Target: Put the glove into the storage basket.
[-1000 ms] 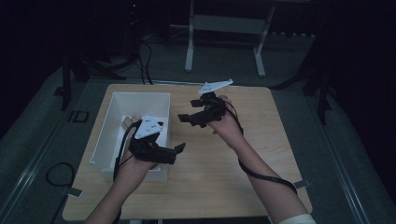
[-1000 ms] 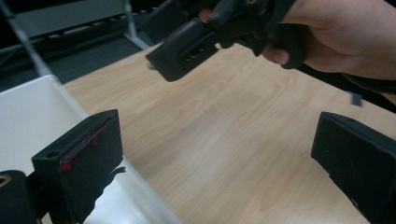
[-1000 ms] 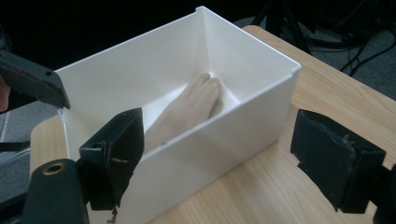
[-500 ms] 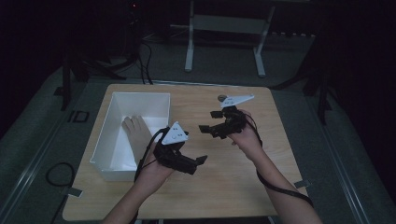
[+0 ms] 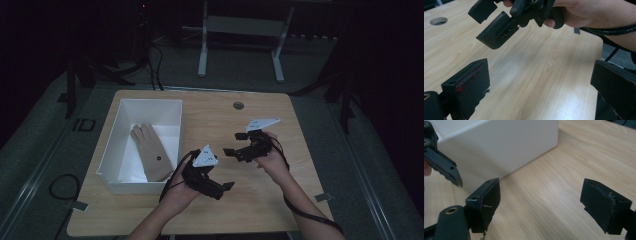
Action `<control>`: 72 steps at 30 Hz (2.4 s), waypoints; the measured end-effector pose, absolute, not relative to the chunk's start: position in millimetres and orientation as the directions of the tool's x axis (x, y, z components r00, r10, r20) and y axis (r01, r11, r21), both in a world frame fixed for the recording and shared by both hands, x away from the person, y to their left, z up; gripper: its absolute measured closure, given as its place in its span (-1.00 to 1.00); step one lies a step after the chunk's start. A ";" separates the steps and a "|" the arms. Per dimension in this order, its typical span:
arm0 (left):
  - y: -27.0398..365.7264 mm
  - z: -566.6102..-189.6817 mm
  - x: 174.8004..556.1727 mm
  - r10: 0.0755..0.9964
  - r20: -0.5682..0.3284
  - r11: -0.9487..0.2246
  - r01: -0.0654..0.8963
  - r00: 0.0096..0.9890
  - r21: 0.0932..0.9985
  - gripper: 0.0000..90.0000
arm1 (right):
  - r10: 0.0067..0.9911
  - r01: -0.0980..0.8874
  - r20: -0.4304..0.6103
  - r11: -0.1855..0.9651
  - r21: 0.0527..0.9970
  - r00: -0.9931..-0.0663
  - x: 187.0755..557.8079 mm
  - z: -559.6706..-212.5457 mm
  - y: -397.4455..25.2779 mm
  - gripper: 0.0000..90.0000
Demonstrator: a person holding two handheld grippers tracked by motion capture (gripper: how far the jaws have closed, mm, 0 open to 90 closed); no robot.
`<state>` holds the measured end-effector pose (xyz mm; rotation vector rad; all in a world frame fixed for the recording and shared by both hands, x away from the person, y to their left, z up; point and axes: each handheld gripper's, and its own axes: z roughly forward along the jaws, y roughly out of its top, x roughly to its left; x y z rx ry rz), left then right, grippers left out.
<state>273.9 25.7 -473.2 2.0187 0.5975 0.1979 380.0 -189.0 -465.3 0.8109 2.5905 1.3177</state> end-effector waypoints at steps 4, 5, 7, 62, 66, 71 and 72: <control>19.6 -484.1 274.0 0.471 -0.109 -0.410 0.326 0.876 0.852 -0.94 | 0.516 0.404 0.117 0.489 0.773 -0.849 377.6 -478.5 -197.9 -0.65; 17.9 -486.8 273.8 0.468 -0.112 -0.413 0.329 0.877 0.849 -0.94 | 0.518 0.404 0.116 0.489 0.773 -0.847 376.8 -481.1 -200.2 -0.65; 14.2 -492.6 273.3 0.451 -0.106 -0.427 0.318 0.886 0.846 -0.94 | 0.515 0.403 0.117 0.488 0.775 -0.849 374.9 -486.6 -204.5 -0.65; -10.4 -569.5 264.0 0.354 -0.143 -0.491 0.313 0.924 0.813 -0.94 | 0.630 0.445 0.070 0.460 0.768 -0.774 330.2 -562.9 -306.5 -0.70; -9.0 -572.9 261.9 0.356 -0.136 -0.495 0.309 0.925 0.812 -0.94 | 0.636 0.437 0.060 0.456 0.775 -0.770 330.1 -562.9 -306.9 -0.70; -9.0 -572.6 260.7 0.353 -0.131 -0.490 0.302 0.926 0.818 -0.94 | 0.642 0.439 0.056 0.455 0.775 -0.765 330.1 -562.9 -306.7 -0.70; -9.0 -572.8 260.6 0.353 -0.129 -0.491 0.301 0.927 0.817 -0.94 | 0.642 0.440 0.056 0.457 0.773 -0.765 330.1 -562.9 -306.4 -0.70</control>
